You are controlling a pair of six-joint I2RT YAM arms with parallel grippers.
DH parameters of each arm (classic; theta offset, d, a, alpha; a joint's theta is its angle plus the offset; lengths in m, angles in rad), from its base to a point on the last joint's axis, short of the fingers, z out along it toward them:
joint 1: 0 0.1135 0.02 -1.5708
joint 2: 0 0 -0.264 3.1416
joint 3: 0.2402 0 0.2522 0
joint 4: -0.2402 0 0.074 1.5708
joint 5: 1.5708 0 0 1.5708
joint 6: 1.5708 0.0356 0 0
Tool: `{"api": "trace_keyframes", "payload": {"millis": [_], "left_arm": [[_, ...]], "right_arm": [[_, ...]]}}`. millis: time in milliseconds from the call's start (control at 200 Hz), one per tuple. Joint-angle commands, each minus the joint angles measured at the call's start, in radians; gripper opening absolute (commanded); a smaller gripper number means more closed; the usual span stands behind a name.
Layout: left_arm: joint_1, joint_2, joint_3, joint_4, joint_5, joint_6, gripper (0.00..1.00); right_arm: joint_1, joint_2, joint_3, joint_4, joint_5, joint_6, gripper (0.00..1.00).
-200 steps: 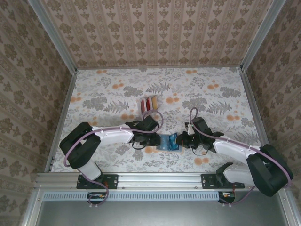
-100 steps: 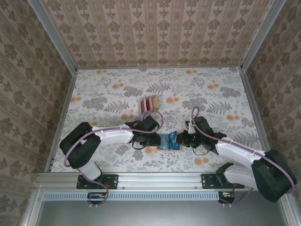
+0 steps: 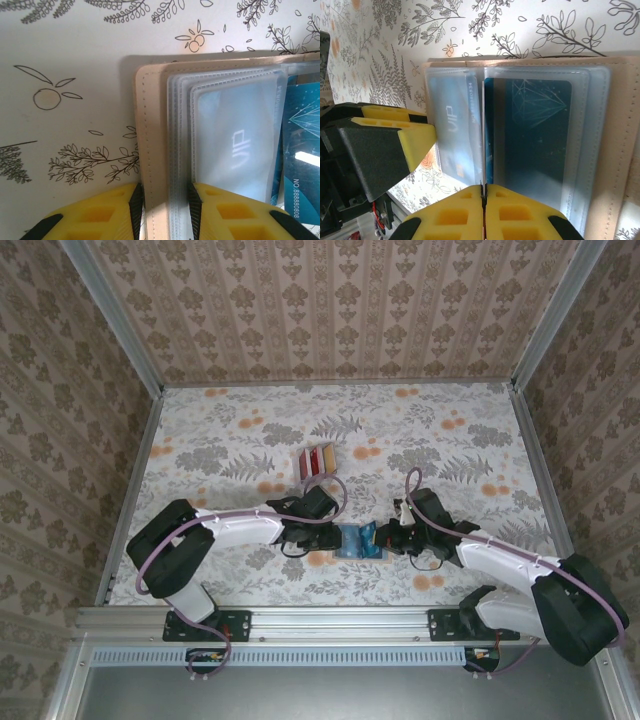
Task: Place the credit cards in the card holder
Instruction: Insert the credit card into the card slot.
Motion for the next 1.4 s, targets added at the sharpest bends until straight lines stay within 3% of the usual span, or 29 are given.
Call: {"api": "trace_keyframes", "payload": {"millis": [0,470,1005,1395], "left_arm": [[-0.005,0.010,-0.031,-0.010,-0.010,-0.022,0.33],[-0.005,0.018,-0.029,-0.003,-0.005,-0.022,0.33],[-0.006,0.020,-0.020,-0.008,-0.007,-0.022,0.33],[-0.005,0.027,-0.013,-0.014,-0.007,-0.018,0.33]], "right_arm": [[0.009,0.005,0.020,0.022,-0.021,0.005,0.09],[0.014,-0.103,0.055,-0.089,0.010,-0.009,0.09],[0.031,0.068,0.027,0.053,-0.008,0.001,0.09],[0.031,0.081,0.026,-0.009,0.062,-0.033,0.09]]}}
